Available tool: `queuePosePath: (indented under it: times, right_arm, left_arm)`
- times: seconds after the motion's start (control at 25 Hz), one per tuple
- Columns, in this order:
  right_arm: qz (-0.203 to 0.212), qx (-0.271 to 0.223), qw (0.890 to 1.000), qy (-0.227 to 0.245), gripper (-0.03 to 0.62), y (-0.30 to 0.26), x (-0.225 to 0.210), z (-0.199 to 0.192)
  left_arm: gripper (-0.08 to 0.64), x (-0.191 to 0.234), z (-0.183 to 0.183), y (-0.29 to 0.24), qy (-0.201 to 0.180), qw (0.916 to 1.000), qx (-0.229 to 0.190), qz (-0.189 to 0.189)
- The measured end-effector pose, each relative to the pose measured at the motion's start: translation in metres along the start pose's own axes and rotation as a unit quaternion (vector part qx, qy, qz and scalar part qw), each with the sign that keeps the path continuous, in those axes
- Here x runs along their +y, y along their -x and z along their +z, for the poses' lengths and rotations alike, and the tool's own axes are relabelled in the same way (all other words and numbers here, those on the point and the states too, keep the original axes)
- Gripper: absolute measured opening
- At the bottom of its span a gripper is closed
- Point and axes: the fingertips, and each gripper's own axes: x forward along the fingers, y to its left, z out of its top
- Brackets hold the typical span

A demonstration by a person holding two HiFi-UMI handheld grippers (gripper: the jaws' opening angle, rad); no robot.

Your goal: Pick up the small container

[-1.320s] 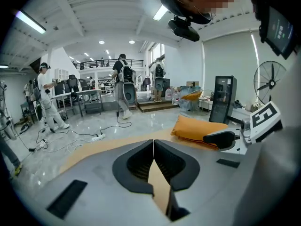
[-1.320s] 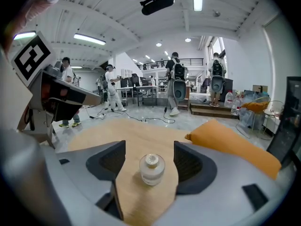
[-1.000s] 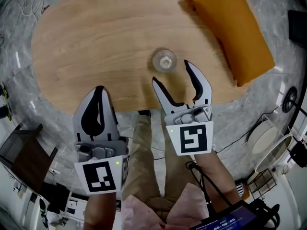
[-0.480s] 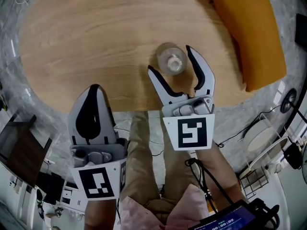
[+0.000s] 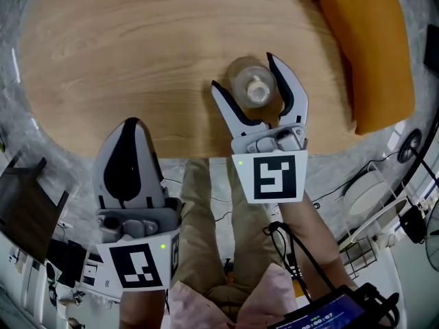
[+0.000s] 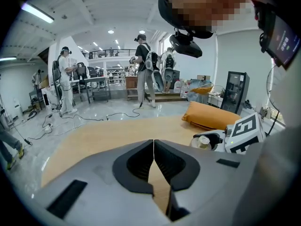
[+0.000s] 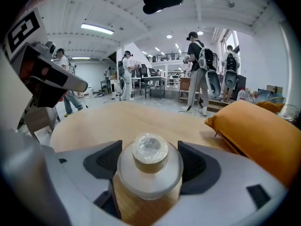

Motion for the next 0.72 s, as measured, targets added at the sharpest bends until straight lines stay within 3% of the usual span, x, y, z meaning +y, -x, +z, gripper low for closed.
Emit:
queuePosePath:
  times: [0.24,0.72]
  right_arm:
    - [0.002,0.006,1.0,0.013,0.368,-0.012,0.002,-0.003]
    - [-0.006,0.007,1.0,0.03,0.339,-0.018,-0.005,-0.007]
  left_arm:
    - [0.014,0.001,0.004,-0.002,0.018,0.9998,-0.007,-0.004]
    - [0.014,0.004,0.009,-0.002,0.014,0.9999,-0.009,0.0]
